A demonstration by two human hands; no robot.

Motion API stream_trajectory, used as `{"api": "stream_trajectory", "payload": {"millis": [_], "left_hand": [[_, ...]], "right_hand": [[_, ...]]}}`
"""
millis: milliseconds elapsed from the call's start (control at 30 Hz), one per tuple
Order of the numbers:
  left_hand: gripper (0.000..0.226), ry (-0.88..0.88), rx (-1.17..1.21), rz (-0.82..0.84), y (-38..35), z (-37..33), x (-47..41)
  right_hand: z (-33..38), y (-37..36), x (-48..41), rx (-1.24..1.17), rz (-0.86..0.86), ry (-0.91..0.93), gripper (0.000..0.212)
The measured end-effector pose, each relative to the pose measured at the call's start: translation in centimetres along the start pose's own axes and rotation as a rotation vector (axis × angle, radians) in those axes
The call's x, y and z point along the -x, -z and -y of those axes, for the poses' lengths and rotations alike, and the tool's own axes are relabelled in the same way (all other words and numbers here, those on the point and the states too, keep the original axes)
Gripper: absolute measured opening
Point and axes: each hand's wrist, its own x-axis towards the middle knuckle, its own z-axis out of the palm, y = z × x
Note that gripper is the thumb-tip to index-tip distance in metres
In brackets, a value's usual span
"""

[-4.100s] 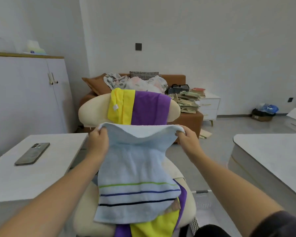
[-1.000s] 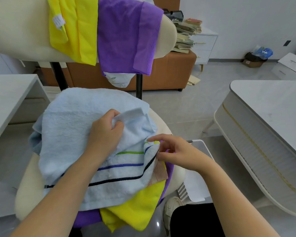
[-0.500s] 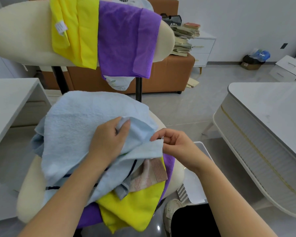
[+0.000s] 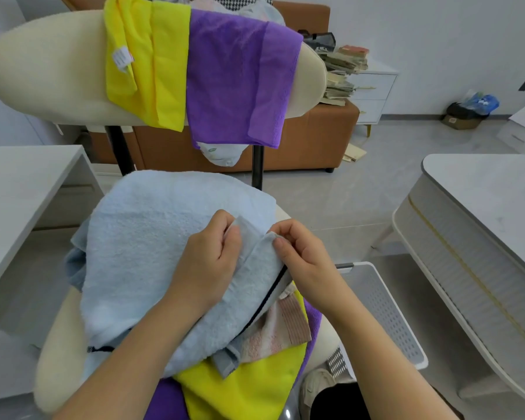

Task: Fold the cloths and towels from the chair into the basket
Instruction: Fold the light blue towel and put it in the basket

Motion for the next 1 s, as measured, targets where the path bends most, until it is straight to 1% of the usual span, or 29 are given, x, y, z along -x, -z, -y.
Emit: {"api": "stream_trajectory", "payload": {"millis": [100, 200, 367, 467, 500, 600, 700, 800, 900, 1000], "left_hand": [[0.022, 0.053, -0.011, -0.007, 0.0, -0.1, 0.0], [0.021, 0.106, 0.01, -0.054, 0.0, 0.0, 0.0], [0.02, 0.173, 0.009, -0.133, 0.0, -0.2, 0.0], [0.02, 0.208, 0.063, -0.182, -0.1, -0.4, 0.0], [0.02, 0.218, 0.079, -0.188, -0.1, -0.4, 0.0], [0.018, 0.208, 0.136, -0.164, -0.1, -0.8, 0.0], [0.019, 0.161, 0.163, -0.097, 0.0, -1.1, 0.1], [0.015, 0.119, 0.158, -0.04, 0.0, -1.0, 0.2], [0.011, 0.109, 0.168, -0.027, 0.0, -0.9, 0.2], [0.011, 0.109, 0.18, 0.014, 0.2, -0.9, 0.2]], "right_hand": [[0.1, 0.0, -0.3, 0.014, 0.069, -0.042, 0.008], [0.4, 0.0, -0.4, 0.042, 0.101, -0.028, 0.009], [1.2, -0.1, -0.4, -0.032, 0.024, 0.09, 0.01], [1.9, 0.0, -0.1, -0.086, 0.034, 0.174, 0.006], [2.1, 0.0, 0.0, -0.11, 0.044, 0.176, 0.006], [1.7, -0.3, -0.1, -0.171, 0.041, 0.081, 0.012], [0.9, -0.6, -0.4, -0.078, -0.036, -0.006, 0.013], [0.6, -0.8, -0.8, -0.083, -0.105, -0.033, 0.011], [0.7, -1.0, -1.0, -0.128, -0.133, -0.043, 0.008], [0.7, -1.0, -1.1, -0.2, -0.143, -0.074, 0.011]]}}
